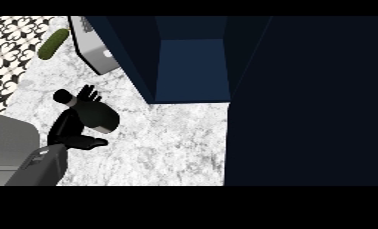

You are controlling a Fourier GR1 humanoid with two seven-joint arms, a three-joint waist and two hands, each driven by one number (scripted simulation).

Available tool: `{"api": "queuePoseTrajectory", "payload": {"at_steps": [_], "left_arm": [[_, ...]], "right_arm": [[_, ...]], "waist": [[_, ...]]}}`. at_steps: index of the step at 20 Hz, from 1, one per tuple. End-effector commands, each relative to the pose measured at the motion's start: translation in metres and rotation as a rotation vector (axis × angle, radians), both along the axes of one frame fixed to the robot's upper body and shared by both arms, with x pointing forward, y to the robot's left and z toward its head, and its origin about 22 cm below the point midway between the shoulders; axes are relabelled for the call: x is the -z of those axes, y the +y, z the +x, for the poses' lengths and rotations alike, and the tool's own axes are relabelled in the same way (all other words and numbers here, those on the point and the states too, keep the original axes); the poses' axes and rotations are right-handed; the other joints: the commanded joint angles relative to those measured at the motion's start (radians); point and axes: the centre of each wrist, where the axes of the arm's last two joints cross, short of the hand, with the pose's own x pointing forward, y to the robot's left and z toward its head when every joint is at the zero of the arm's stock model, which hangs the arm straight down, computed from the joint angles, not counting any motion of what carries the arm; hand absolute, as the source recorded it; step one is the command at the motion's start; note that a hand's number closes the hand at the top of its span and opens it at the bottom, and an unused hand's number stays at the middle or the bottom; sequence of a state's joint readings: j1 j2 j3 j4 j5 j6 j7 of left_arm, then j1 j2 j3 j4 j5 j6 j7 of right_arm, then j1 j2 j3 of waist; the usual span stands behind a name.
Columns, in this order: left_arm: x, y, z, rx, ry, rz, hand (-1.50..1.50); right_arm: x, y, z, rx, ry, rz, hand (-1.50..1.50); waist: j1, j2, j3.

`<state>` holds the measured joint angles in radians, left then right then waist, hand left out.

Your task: Pick up the wine, place it into the cabinet and close the cabinet

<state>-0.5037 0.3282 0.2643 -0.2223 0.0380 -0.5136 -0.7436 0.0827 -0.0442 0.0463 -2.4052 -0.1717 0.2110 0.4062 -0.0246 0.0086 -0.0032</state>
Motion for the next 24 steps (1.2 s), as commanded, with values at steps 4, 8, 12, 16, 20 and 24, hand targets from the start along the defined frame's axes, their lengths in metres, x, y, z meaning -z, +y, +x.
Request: {"api": "queuePoseTrajectory", "payload": {"at_steps": [4, 8, 12, 16, 20, 24], "left_arm": [[0.006, 0.004, -0.010, 0.042, -0.077, -0.135, -1.50], [-0.004, 0.004, 0.004, 0.069, -0.060, -0.128, 1.50], [0.013, 0.000, -0.017, 0.084, -0.052, -0.156, 1.50], [0.013, -0.003, -0.014, 0.106, -0.029, -0.134, 1.50], [0.017, -0.016, -0.013, 0.105, -0.079, -0.121, 1.50], [0.043, -0.020, -0.053, -0.035, -0.077, -0.109, 1.50]], "right_arm": [[0.001, 0.004, -0.003, -0.021, 0.001, -0.002, -1.50], [0.004, -0.001, -0.003, 0.001, 0.006, 0.006, -1.50], [0.003, -0.006, -0.002, 0.004, -0.002, -0.006, -1.50], [0.010, -0.012, 0.008, -0.003, 0.002, -0.006, -1.50], [0.007, 0.005, -0.001, -0.017, -0.010, 0.012, -1.50], [0.011, -0.011, 0.013, 0.036, 0.003, 0.009, -1.50]], "waist": [[-0.005, 0.003, -0.001], [-0.006, 0.001, 0.000], [-0.005, 0.001, -0.001], [-0.006, 0.004, 0.000], [-0.008, 0.003, -0.002], [0.021, -0.005, 0.002]]}}
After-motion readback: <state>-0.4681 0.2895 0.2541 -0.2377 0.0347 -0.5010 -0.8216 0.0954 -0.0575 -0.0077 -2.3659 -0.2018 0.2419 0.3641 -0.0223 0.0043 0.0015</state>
